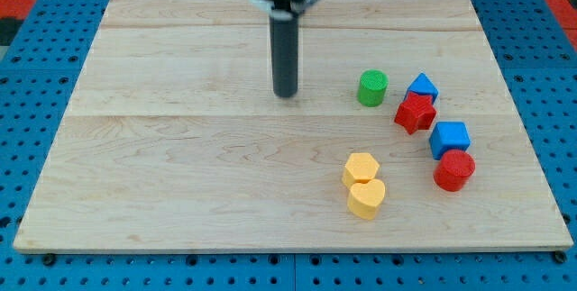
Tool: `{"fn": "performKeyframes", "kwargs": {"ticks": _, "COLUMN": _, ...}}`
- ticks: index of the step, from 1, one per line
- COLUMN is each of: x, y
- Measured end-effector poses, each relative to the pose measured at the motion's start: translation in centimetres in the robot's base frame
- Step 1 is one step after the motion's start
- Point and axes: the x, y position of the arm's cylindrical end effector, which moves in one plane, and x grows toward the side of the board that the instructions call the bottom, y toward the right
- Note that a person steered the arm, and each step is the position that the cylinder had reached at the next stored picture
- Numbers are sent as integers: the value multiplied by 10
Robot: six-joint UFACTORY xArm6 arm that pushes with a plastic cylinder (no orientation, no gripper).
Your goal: Place the green circle right to the green star
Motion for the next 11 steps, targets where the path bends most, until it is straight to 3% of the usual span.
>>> {"fn": "performKeyframes", "kwargs": {"ticks": 1, "x": 7, "y": 72}}
{"fn": "performKeyframes", "kwargs": {"ticks": 2, "x": -7, "y": 104}}
{"fn": "performKeyframes", "kwargs": {"ticks": 3, "x": -16, "y": 106}}
{"fn": "performKeyframes", "kwargs": {"ticks": 7, "x": -127, "y": 116}}
{"fn": "performKeyframes", "kwargs": {"ticks": 9, "x": -97, "y": 134}}
{"fn": "performKeyframes", "kwargs": {"ticks": 11, "x": -158, "y": 167}}
